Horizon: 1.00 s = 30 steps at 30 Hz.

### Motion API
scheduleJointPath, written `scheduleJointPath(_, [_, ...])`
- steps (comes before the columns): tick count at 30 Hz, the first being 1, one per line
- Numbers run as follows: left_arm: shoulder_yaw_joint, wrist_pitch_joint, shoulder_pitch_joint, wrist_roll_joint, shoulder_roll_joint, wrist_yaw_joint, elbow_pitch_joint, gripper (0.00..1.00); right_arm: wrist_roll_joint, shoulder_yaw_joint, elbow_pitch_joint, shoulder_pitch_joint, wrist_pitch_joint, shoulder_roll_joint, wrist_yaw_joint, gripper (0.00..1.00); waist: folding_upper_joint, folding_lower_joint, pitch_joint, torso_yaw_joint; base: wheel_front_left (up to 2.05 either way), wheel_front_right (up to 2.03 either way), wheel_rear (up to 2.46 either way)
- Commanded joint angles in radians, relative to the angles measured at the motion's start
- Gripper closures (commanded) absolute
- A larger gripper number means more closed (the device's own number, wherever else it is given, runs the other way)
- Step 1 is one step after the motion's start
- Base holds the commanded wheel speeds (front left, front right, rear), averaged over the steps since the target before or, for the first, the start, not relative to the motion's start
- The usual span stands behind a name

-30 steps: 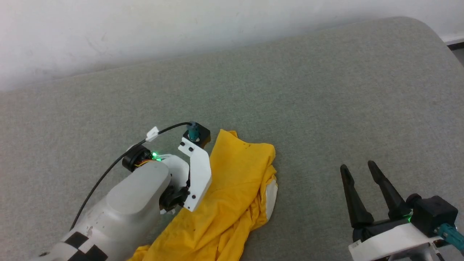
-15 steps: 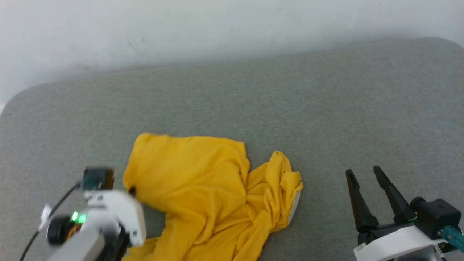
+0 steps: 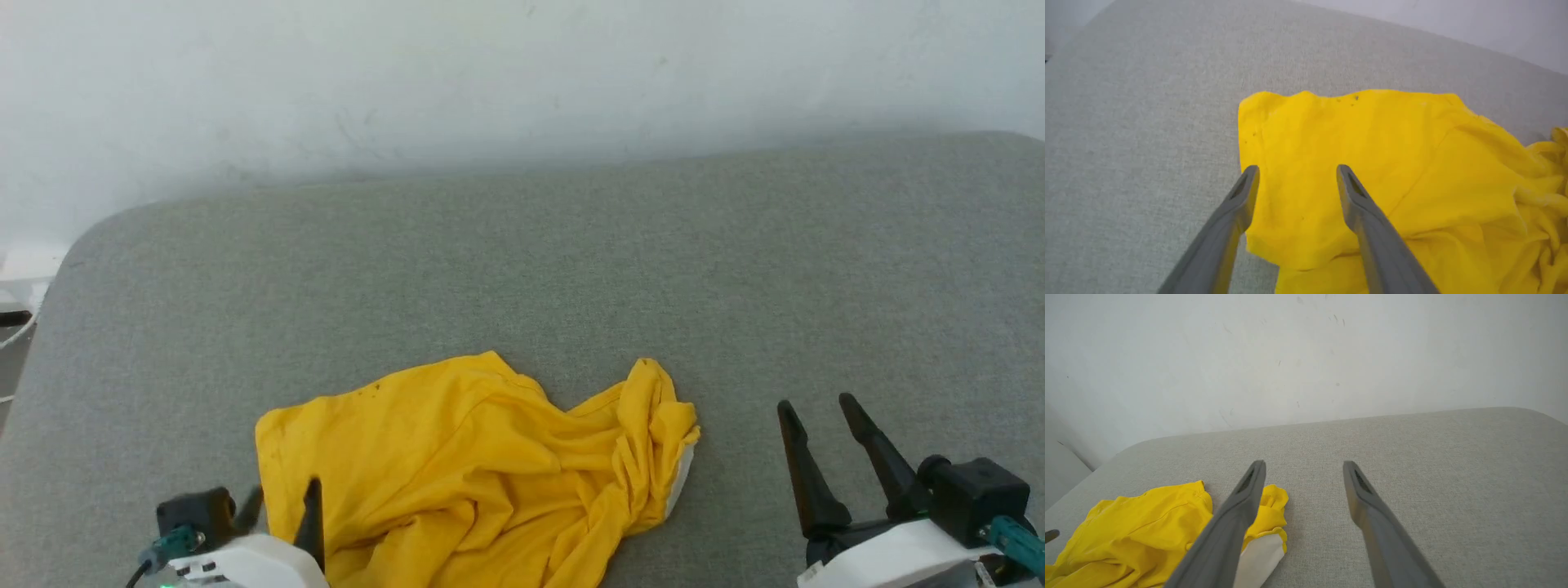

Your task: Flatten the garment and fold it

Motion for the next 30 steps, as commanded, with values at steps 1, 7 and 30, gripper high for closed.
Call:
scheduleJointPath(1, [0.010, -0.040, -0.019, 0.026, -0.003, -0.004, -0.005, 0.00, -0.002, -0.001, 0.000, 0.010, 0.009, 0.003, 0.005, 0.00, -0.0001, 0.0001, -0.007, 0.007, 0.00, 0.00, 0.00])
scheduleJointPath(7, [0.051, -0.165, -0.064, 0.163, -0.026, -0.033, -0.024, 0.00, -0.002, 0.018, 0.036, 0.004, 0.170, 0.003, 0.005, 0.00, -0.0001, 0.0001, -0.013, 0.024, 0.00, 0.00, 0.00])
scheduleJointPath(30, [0.191, -0.171, -0.009, 0.419, -0.190, -0.130, -0.099, 0.00, 0.027, 0.074, 0.221, -0.175, 0.546, -0.028, 0.005, 1.00, -0.0001, 0.0001, 0.000, 0.112, 0.00, 0.00, 0.00])
